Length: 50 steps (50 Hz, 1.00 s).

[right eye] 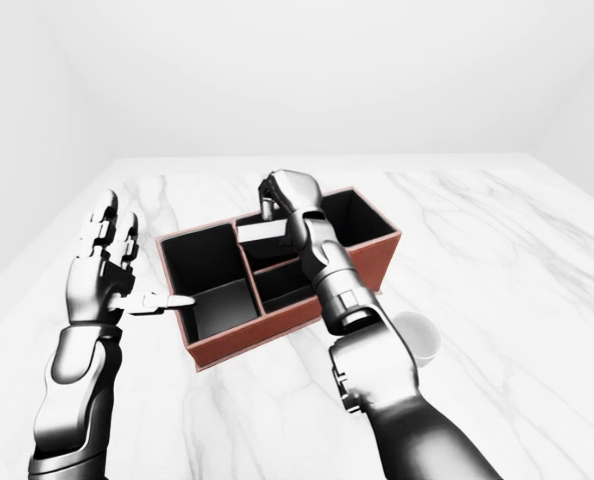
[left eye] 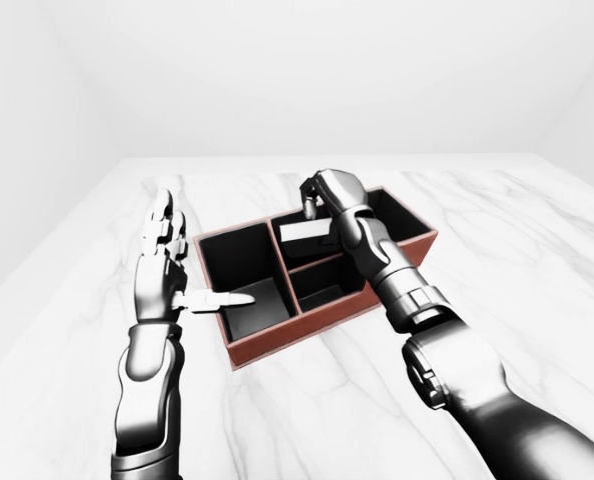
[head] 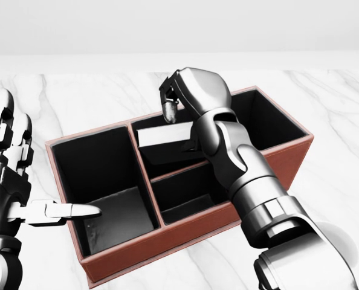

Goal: Pick up the book and place it in the front compartment of the caddy.

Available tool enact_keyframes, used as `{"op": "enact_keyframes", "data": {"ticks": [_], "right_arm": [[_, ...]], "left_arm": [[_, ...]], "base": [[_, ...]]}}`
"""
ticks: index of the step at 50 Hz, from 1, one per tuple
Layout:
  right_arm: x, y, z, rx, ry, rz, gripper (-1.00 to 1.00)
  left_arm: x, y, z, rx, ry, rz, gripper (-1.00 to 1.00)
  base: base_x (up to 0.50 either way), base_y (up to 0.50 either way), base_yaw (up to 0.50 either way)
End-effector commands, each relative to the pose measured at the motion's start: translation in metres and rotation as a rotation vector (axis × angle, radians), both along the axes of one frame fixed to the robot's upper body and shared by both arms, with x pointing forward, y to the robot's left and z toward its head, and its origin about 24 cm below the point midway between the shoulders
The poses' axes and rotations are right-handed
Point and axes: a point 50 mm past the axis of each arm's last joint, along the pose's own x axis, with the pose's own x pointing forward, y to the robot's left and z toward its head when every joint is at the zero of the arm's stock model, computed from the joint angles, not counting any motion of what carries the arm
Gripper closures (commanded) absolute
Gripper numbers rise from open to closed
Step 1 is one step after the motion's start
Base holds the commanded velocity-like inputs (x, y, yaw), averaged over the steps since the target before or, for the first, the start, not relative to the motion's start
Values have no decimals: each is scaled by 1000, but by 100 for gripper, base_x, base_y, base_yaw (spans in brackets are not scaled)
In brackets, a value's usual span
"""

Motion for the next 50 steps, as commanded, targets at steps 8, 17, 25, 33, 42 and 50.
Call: {"op": "enact_keyframes", "data": {"ticks": [8, 17, 25, 33, 42, 50], "right_arm": [[1, 4, 14, 45, -42, 0, 100], [2, 4, 13, 28, -59, -16, 100], [3, 1, 12, 18, -88, -39, 100], [3, -1, 10, 5, -101, -53, 100], [3, -4, 8, -15, -133, -78, 100], [3, -3, 7, -16, -143, -83, 100]], "left_arm": [[0, 2, 5, -3, -20, 5, -100], [0, 2, 5, -3, -19, 6, -100], [0, 2, 4, -2, -16, 6, -100], [0, 2, 2, -3, -8, 5, -100], [0, 1, 2, -2, -8, 5, -100], [1, 2, 2, -3, -9, 6, -100]], "base": [[0, 0, 0], [0, 0, 0], [0, 0, 0], [0, 0, 0], [0, 0, 0], [0, 0, 0]]}}
